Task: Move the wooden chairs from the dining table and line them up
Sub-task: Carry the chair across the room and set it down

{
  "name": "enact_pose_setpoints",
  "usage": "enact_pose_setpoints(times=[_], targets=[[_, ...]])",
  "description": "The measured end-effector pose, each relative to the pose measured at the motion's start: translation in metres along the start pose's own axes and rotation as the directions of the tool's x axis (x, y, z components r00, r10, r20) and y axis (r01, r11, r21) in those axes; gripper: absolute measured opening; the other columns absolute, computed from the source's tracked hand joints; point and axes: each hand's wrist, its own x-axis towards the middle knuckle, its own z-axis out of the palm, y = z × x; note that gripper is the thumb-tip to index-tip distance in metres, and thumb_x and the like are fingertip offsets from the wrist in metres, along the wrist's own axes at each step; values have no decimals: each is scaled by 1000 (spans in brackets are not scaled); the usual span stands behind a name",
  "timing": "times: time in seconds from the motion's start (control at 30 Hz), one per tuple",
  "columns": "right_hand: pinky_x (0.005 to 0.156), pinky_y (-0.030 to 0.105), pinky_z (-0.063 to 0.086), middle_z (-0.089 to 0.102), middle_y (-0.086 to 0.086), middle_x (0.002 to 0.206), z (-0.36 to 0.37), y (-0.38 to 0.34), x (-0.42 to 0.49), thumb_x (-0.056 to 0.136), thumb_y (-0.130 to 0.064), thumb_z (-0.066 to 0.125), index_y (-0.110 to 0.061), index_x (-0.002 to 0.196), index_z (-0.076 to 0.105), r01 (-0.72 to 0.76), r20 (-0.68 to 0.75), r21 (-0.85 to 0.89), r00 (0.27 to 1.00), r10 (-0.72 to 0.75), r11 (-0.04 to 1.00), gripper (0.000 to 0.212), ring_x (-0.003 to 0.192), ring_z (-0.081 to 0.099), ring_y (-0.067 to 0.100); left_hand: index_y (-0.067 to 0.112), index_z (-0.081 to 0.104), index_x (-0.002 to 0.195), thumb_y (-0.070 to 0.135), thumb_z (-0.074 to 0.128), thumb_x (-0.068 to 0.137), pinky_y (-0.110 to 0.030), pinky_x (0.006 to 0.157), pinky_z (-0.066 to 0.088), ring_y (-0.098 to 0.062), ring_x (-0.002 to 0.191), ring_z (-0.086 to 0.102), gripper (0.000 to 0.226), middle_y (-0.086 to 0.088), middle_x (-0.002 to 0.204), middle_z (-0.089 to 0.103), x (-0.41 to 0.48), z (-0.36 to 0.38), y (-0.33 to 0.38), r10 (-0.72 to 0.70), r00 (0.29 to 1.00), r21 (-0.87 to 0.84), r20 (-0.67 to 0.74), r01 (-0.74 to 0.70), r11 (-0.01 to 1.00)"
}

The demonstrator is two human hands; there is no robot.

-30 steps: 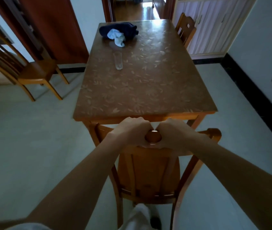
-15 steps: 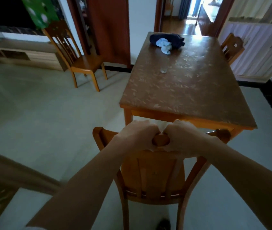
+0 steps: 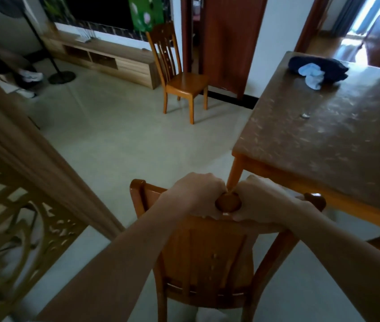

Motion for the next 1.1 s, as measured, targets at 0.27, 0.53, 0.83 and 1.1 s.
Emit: enact_pose_setpoints(times=[0.27, 0.53, 0.83, 1.1], targets=[[44, 22, 36, 56, -7, 52, -11, -12, 99, 74, -44, 69, -24, 60, 62, 182, 12, 12, 983, -182, 983, 25, 49, 55, 7, 32, 65, 69, 33, 83, 72, -22, 56, 52, 7, 51, 64, 17, 16, 56, 70, 6, -20, -70, -263, 963, -4, 57, 264, 965], [57, 37, 58, 53, -5, 49, -35, -36, 191, 71, -39, 71, -24, 52, 50, 347, 10, 60, 937, -348, 936, 32, 48, 55, 14, 32, 61, 64, 33, 82, 73, -20, 52, 43, 7, 50, 62, 22, 16, 52, 67, 0, -46, -140, -399, 917, -38, -11, 399, 916], [62, 35, 60, 56, -7, 54, -66, -40, 307, 72, -38, 75, -27, 56, 52, 309, 47, 18, 950, -309, 951, 30, 53, 59, 13, 33, 62, 64, 34, 83, 70, -20, 50, 45, 15, 49, 61, 22, 31, 52, 64, 43, -75, -244, -400, 916, -107, -45, 393, 913], [68, 34, 62, 66, -4, 62, -100, -31, 386, 77, -37, 77, -23, 73, 69, 264, 26, 1, 964, -264, 965, 16, 58, 66, 13, 31, 68, 71, 31, 84, 74, -22, 53, 50, 4, 49, 66, 16, 14, 53, 69, 88, -120, -317, -333, 941, -78, -57, 329, 941]])
